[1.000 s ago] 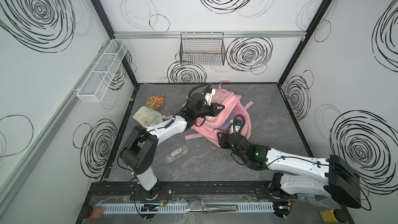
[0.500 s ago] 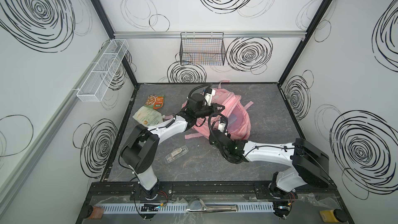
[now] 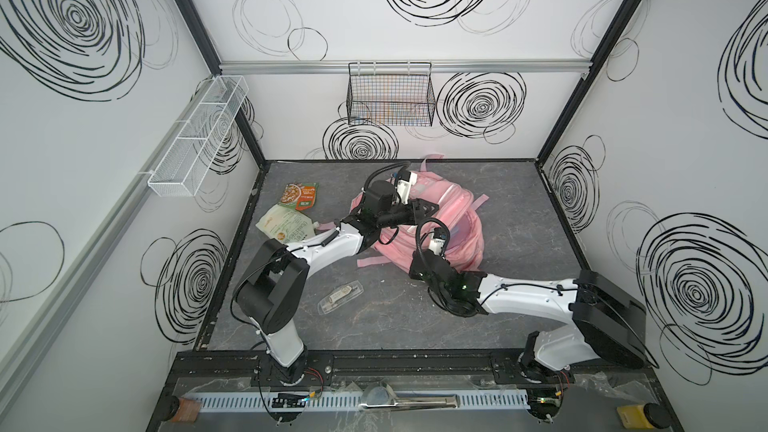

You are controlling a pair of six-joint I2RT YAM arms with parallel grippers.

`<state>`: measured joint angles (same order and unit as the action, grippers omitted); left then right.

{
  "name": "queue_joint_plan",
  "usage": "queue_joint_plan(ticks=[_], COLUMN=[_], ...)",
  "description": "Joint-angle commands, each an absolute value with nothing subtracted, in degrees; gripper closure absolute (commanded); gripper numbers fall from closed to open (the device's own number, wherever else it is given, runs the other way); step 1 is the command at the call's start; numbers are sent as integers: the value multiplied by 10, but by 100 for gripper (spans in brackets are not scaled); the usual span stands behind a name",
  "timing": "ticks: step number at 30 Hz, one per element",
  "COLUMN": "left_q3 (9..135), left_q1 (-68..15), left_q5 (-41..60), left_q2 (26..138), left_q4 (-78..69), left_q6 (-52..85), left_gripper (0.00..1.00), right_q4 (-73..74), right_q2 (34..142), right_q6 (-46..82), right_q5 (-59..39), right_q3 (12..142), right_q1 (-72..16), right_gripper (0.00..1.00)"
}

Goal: Pack the student bag

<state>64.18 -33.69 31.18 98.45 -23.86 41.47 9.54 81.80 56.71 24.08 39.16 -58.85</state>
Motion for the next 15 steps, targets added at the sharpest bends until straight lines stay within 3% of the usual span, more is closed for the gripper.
queue_joint_plan(ticks=[1,4,8,15], left_q3=[661,677,691,570], left_q1=[-327,-314,-311,-317], left_q5=[330,318,295,354], left_q2=[977,954,905,823], left_q4=[-270,-223,-129,-37], left_q6=[388,312,112,-295], left_gripper=[36,32,29,25], right_q4=[142,156,170,223], right_q2=[769,735,692,633], right_q6=[570,561,548,531], right_q5=[208,165,94,-16], right_q3=[366,350,326,261], right_q1=[-578,-565,-530,-461], right_gripper=[97,96,93,97])
